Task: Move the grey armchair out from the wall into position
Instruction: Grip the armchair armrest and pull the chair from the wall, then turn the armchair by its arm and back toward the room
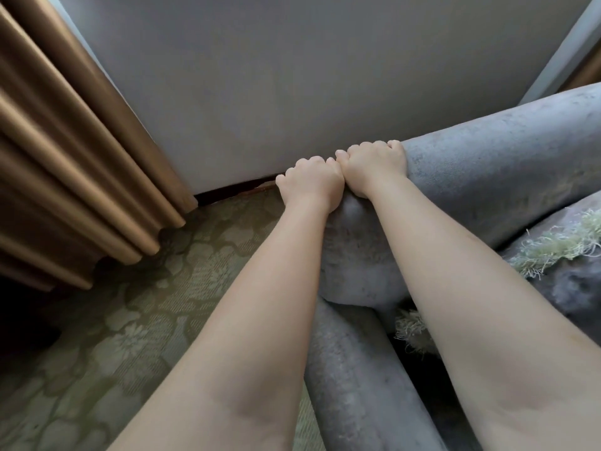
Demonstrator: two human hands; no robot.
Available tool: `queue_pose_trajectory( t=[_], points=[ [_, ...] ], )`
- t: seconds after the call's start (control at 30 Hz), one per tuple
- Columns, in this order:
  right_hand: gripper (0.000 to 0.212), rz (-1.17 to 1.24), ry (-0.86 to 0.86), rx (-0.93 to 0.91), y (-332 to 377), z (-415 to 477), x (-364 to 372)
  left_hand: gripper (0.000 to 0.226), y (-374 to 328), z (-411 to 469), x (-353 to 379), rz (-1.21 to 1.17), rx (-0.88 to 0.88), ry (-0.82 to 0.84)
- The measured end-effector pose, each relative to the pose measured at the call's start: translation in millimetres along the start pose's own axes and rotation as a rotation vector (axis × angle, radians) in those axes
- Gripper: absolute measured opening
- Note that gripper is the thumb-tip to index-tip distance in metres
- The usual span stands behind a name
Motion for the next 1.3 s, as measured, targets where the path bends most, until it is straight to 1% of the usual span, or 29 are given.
queue_pose_trajectory(
  t=[0.27, 0.67, 0.8, 0.87, 1.0, 1.17, 1.23, 1.3],
  points=[
    [0.051, -0.010, -0.008, -0.043, 15.4, -25.2, -1.0, 0.047, 15.2, -25.3, -5.6, 0.009, -0.020, -0.040],
    [0.049, 0.024, -0.018, -0.003, 34.8, -41.3, 4.3, 0.047, 36.2, -37.0, -4.7, 0.034, 0.019, -0.018],
    [0.046, 0.044, -0.108, 0.006, 34.2, -39.5, -0.2, 0.046, 33.6, -30.9, -2.8, 0.075, 0.060, -0.028],
    [0.044, 0.048, -0.139, 0.011, 33.7, -38.5, -3.6, 0.046, 30.6, -26.9, -3.0, 0.104, 0.079, -0.007],
    [0.041, 0.085, -0.172, 0.037, 32.1, -37.9, -6.5, 0.048, 25.5, -17.7, 0.5, 0.220, 0.127, 0.087],
    [0.035, 0.133, -0.179, 0.078, 25.2, -36.5, -6.1, 0.051, 13.3, -9.6, 4.6, 0.358, 0.293, 0.211],
    [0.032, 0.191, -0.189, 0.099, 23.6, -38.5, -6.2, 0.048, 12.9, -8.7, 2.0, 0.370, 0.333, 0.213],
    [0.038, 0.207, -0.171, 0.120, 23.9, -40.3, -7.3, 0.044, 12.9, -10.3, -4.9, 0.369, 0.354, 0.174]
  ],
)
Point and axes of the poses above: each hand's wrist, its own z-axis towards the middle knuckle, its own x-axis out of the palm, y = z × x, the point moved 9 cm from there along z, towards the middle knuckle, and after that the axes turned 14 degrees about z, right-handed, at the moved point
